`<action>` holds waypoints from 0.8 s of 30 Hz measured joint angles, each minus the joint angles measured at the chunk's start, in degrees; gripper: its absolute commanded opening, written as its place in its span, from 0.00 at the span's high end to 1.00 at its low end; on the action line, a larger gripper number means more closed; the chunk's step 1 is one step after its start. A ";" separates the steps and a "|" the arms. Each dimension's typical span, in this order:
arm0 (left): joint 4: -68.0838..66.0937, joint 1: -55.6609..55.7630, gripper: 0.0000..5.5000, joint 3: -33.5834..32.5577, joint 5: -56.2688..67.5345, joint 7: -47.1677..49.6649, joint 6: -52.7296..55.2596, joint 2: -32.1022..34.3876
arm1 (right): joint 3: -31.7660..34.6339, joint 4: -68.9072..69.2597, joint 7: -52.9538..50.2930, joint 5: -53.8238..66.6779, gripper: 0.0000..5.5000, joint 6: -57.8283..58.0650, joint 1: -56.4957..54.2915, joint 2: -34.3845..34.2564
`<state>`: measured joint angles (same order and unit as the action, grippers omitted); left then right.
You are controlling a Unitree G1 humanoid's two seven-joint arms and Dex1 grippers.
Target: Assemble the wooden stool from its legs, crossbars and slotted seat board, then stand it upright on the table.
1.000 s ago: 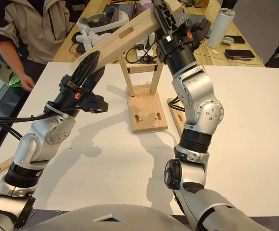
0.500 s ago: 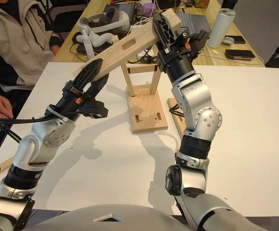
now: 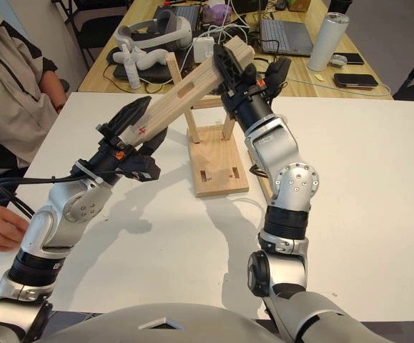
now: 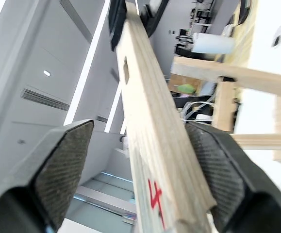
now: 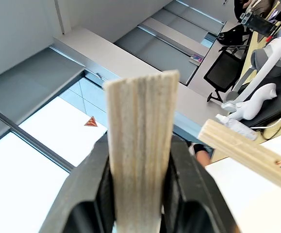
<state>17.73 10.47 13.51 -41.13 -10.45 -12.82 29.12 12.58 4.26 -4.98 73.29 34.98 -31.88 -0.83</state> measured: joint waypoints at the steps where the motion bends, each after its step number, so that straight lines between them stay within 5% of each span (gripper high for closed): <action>1: 0.29 -0.43 0.37 0.32 2.47 -1.35 0.25 -0.68 | -0.64 -0.09 -0.36 -3.12 0.82 -0.18 0.21 0.06; 10: 3.14 -4.50 0.37 0.75 19.47 -14.82 8.95 -3.13 | -6.07 0.15 0.14 -20.82 0.82 -2.26 5.20 0.83; 24: 8.20 1.30 0.37 -5.30 27.68 -9.95 27.14 -13.85 | -9.17 0.44 3.41 -31.71 0.82 -4.36 7.21 -1.83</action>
<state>25.92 11.77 8.21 -13.45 -20.39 14.32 15.27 3.41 4.70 -1.57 41.58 30.62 -24.67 -2.66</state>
